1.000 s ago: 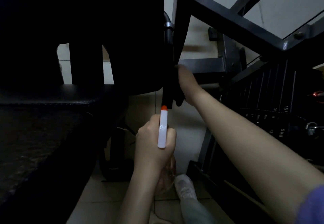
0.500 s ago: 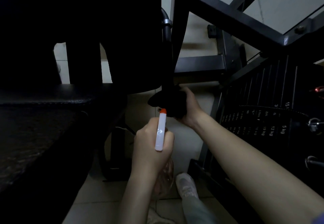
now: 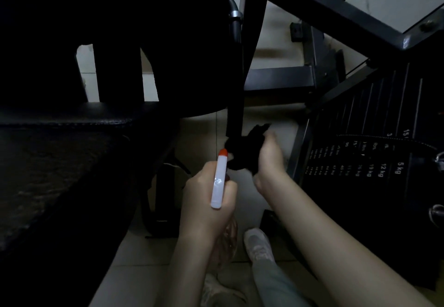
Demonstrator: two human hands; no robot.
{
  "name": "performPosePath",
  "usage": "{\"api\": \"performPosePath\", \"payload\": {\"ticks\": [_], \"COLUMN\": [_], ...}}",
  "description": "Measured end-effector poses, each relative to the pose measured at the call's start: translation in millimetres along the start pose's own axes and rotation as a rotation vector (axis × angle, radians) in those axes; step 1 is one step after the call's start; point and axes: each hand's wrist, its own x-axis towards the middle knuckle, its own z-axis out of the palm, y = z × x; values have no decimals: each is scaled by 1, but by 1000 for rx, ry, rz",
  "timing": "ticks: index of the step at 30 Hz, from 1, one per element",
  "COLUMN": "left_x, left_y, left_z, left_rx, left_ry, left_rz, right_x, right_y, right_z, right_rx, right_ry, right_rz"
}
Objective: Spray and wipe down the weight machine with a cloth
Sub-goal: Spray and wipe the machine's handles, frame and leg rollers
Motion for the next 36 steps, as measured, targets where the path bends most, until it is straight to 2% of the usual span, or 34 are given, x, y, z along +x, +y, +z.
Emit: {"api": "performPosePath", "payload": {"ticks": [2,4,6,8,13,19,23,25,29,33,36], "left_x": [0,2,2,1,-5,-17,-22,-23,-20,-12,-5], "left_y": [0,1,0,1,0,-5,-8,-9,-11,-4,1], "left_z": [-2,-2,0,1,4,8,9,9,9,8,6], "left_rx": [-5,-1,0,-2,31,62,41,43,25,19,33], "left_ry": [4,18,23,18,-34,-66,-62,-65,-71,-53,-52], "left_rz": [3,8,13,15,51,75,66,64,39,52,93], "right_x": [7,12,24,34,45,59,70,74,66,52,44], "right_y": [-16,-27,-27,-31,-55,-80,-95,-100,-93,-63,-45], "right_z": [5,21,39,51,55,75,85,91,82,57,43], "right_rx": [-37,-207,-556,-743,-853,-914,-781,-725,-900,-1011,-1091], "right_ry": [136,32,-137,-173,-196,-83,-27,-68,-228,-229,-148], "right_rz": [-278,-535,-737,-870,-984,-1170,-1191,-1142,-1090,-1189,-1268]}}
